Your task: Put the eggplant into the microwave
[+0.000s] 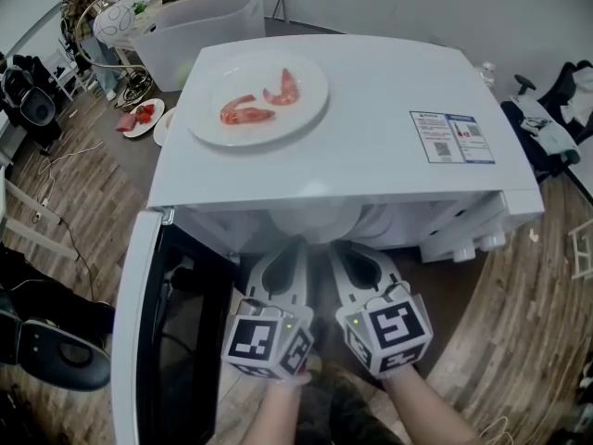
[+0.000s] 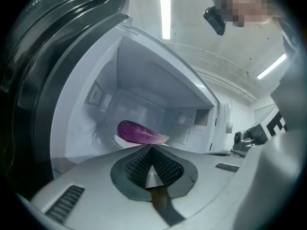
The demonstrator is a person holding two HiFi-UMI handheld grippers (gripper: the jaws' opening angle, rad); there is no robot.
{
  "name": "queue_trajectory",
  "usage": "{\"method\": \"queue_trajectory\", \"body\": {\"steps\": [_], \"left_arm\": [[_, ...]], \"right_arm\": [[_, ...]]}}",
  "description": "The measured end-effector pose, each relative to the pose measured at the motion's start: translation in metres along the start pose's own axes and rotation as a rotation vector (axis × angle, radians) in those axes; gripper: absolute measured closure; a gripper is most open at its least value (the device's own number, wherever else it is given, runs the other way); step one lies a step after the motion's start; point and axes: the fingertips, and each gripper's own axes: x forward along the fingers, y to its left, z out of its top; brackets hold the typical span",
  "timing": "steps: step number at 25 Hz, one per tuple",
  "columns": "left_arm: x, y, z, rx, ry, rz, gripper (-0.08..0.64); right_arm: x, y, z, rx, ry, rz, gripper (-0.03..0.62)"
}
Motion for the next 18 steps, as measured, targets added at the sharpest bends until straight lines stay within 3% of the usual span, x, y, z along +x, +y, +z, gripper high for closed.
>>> {"method": "queue_trajectory", "body": {"steps": [7, 18], "left_arm": [[0.008, 0.001, -0.001, 0.034, 0.044, -0.001, 0.558], [0.017, 0.001, 0.0, 0.018, 0.061, -0.014, 0.558]], "right_arm": [[0.006, 0.0, 0.008, 0.012, -0.01, -0.005, 0.589], [0.014, -0.005, 0.013, 0.026, -0.013, -0.022, 0.589]]}}
